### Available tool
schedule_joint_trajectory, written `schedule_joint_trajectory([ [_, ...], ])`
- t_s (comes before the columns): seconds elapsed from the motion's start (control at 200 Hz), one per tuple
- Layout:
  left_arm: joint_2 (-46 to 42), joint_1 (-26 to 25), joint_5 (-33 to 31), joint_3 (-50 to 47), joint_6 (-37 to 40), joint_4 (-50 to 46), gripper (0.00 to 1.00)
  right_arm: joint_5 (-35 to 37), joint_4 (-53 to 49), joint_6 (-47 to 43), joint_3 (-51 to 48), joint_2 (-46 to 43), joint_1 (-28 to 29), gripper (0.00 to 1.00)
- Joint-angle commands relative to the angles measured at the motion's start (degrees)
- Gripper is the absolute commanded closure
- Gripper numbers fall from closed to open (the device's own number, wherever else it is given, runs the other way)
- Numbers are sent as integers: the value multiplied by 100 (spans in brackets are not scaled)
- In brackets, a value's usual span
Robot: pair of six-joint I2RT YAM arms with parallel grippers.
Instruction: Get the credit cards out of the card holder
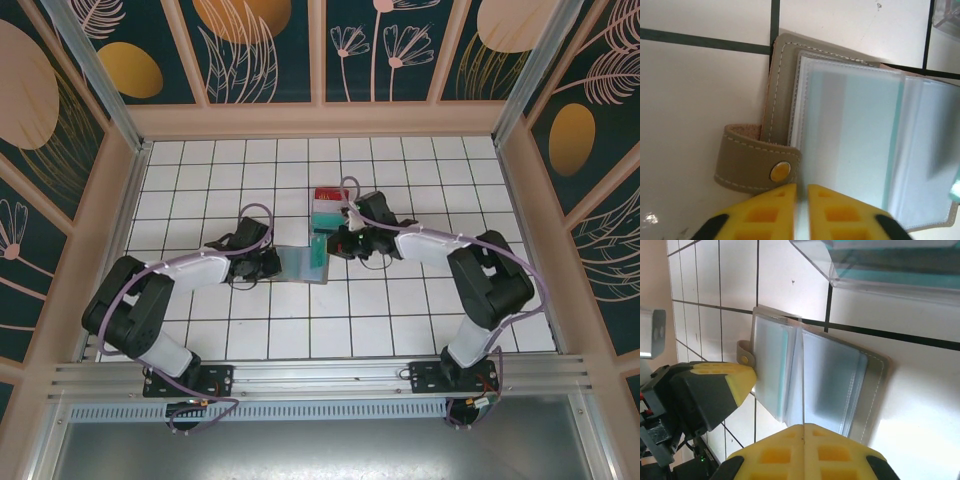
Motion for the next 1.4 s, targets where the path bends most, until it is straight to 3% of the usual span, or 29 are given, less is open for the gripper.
schedule_joint_trajectory([
  [0.0, -406, 10, 73, 241, -55, -94, 57, 640, -1165, -1168, 701, -274, -30, 100],
  [0.145, -769, 10, 34, 330, -104, -29, 19, 1478, -1806, -2366, 1316, -327, -30, 100],
  [0.205, -882, 10, -25, 339, -125, 9, 15, 1744, -1914, -2777, 1502, -308, -21, 100],
  [0.235, -926, 12, -62, 335, -146, 11, 8, 1867, -1958, -2982, 1598, -277, -15, 100],
  [0.345, -1044, 10, -232, 324, -178, 42, 2, 2445, -2027, -3827, 1866, -191, 142, 100],
  [0.676, -1209, 10, -530, 251, -110, 5, 2, 4506, -1571, -6149, 1642, -20, 1110, 100],
  [0.881, -1203, 10, -493, 182, -136, 80, 2, 4922, -1484, -6628, 1602, 236, 1156, 100],
  [1.391, -1187, 10, -404, 15, -196, 180, 1, 4910, -1308, -6862, 1376, 645, 1349, 100],
])
